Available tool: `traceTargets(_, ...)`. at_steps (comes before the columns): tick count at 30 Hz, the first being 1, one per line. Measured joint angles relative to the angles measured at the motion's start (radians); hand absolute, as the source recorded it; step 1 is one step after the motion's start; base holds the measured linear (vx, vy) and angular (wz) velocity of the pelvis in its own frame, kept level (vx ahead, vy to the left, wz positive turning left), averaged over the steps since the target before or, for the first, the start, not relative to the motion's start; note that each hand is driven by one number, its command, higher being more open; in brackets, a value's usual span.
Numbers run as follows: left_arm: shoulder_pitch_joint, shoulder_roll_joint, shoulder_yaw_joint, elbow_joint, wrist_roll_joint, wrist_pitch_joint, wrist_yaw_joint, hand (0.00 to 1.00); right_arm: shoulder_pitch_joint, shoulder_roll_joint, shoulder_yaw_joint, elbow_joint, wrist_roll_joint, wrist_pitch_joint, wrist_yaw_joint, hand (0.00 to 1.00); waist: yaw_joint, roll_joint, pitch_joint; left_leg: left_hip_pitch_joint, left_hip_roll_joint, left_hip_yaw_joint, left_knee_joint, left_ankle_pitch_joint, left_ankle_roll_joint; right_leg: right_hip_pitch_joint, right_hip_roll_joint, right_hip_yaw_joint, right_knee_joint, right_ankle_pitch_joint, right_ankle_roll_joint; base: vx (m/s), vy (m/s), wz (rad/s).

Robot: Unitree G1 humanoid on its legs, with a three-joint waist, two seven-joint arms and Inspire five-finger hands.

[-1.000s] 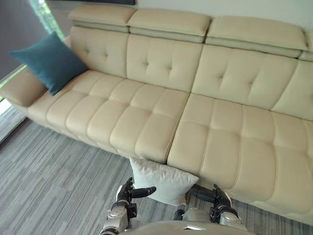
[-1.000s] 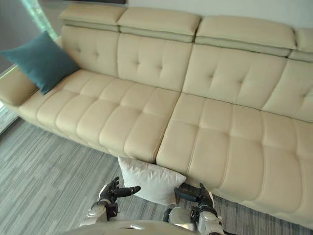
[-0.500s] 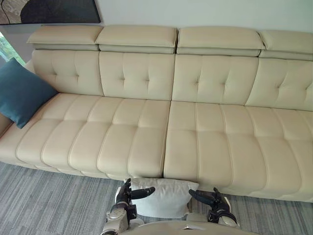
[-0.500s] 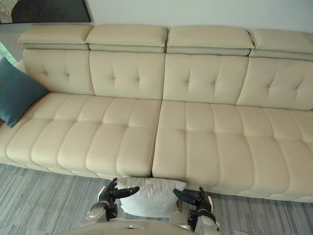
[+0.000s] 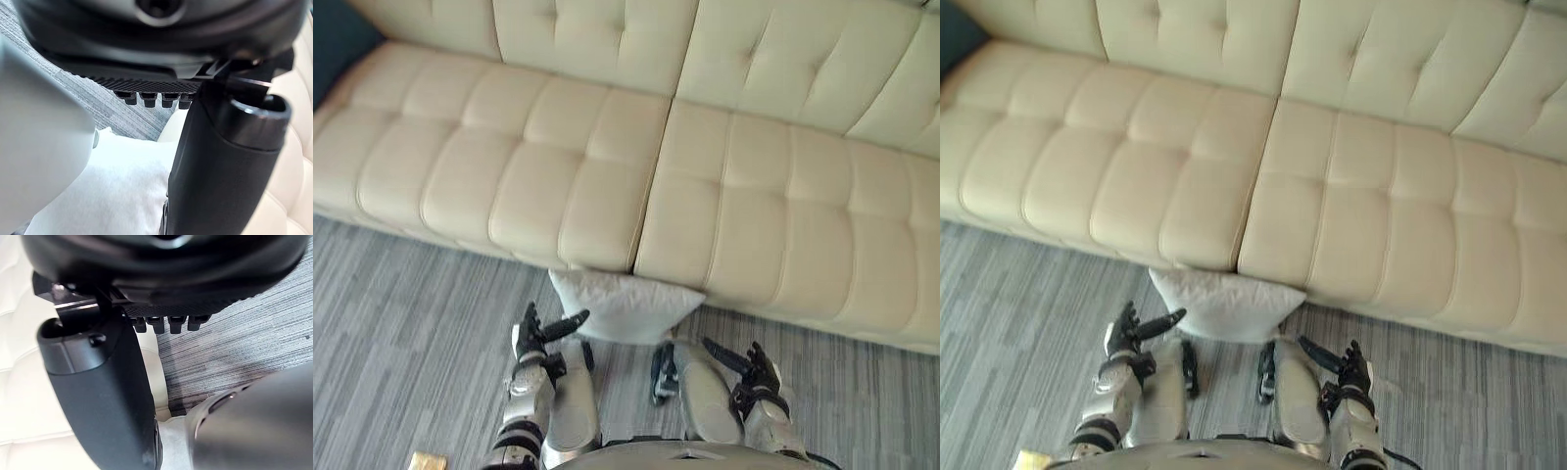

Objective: Pick up cushions and gather them together orderly.

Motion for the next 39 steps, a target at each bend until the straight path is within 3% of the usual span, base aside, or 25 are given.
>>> traceTargets(3,-0.071,0.020,0.018,-0.022,-0.018,-0.008,0.030,1.00,-0.063,-0.002,0.001,-0.030,0.010,0.000,-0.021,1.00,0.005,0.002,0.041,-0.144,0.005,-0.031,0.105,-0.007,0.006,-0.131,-0.010,-0.012,0.106,-0.015,-0.016,-0.18,0.012,0.11)
traceTargets(8,-0.144,0.032,0.050,-0.060,-0.018,-0.009,0.043,1.00,-0.163,-0.002,0.008,-0.077,0.011,0.000,-0.031,1.00,0.011,0.000,0.068,-0.290,0.008,-0.049,0.171,0.000,0.010,-0.274,-0.019,-0.019,0.184,-0.016,-0.023,-0.12,0.020,0.04)
traceTargets(14,-0.275,0.090,0.050,-0.131,-0.017,-0.009,0.046,1.00,-0.343,-0.018,0.039,-0.154,0.011,-0.001,-0.048,1.00,0.011,-0.008,0.094,-0.461,0.005,-0.064,0.191,0.051,0.008,-0.445,-0.030,-0.030,0.224,0.007,-0.046,-0.03,-0.004,0.04)
traceTargets(17,-0.346,0.094,0.046,-0.139,-0.016,-0.010,0.048,1.00,-0.419,-0.010,0.069,-0.173,0.038,-0.001,-0.070,1.00,0.009,-0.008,0.101,-0.512,0.005,-0.068,0.203,0.058,0.006,-0.497,-0.032,-0.032,0.242,0.008,-0.048,0.00,-0.003,0.01)
traceTargets(21,-0.425,0.090,0.029,-0.140,-0.016,-0.010,0.053,1.00,-0.434,0.009,0.099,-0.214,0.045,-0.009,-0.097,1.00,-0.019,-0.008,0.102,-0.551,0.000,-0.069,0.210,0.063,0.008,-0.539,-0.037,-0.030,0.255,0.008,-0.047,-0.01,0.017,0.01)
traceTargets(26,-0.522,0.068,-0.044,-0.147,-0.005,-0.009,0.087,1.00,-0.473,0.040,0.119,-0.236,0.046,-0.030,-0.156,1.00,-0.035,-0.008,0.102,-0.599,-0.005,-0.066,0.207,0.084,0.009,-0.595,-0.042,-0.026,0.265,0.024,-0.048,-0.04,0.023,0.00)
traceTargets(27,-0.536,0.058,-0.045,-0.145,-0.004,-0.008,0.097,0.00,-0.482,0.042,0.127,-0.232,0.045,-0.030,-0.165,1.00,-0.040,-0.008,0.102,-0.604,-0.006,-0.067,0.206,0.088,0.009,-0.601,-0.044,-0.026,0.267,0.027,-0.050,-0.06,0.023,0.03)
traceTargets(29,-0.567,0.047,-0.055,-0.119,0.009,-0.005,0.113,0.00,-0.505,0.040,0.129,-0.209,0.035,-0.030,-0.176,1.00,-0.042,-0.008,0.102,-0.611,-0.014,-0.068,0.196,0.103,0.009,-0.611,-0.050,-0.027,0.267,0.033,-0.050,-0.07,0.020,0.10)
traceTargets(30,-0.584,0.048,-0.071,-0.099,0.030,-0.004,0.126,0.00,-0.520,0.036,0.128,-0.189,0.025,-0.027,-0.184,0.00,-0.044,-0.008,0.102,-0.612,-0.022,-0.069,0.184,0.111,0.008,-0.614,-0.057,-0.030,0.265,0.037,-0.053,-0.07,0.014,0.18)
traceTargets(39,-0.720,0.051,-0.085,0.074,0.153,0.040,0.195,0.00,-0.662,-0.043,0.166,0.016,-0.015,-0.020,-0.201,0.00,-0.041,-0.005,0.101,-0.611,-0.039,-0.072,0.069,0.200,0.009,-0.614,-0.063,-0.056,0.166,0.117,-0.051,-0.08,0.040,0.05)
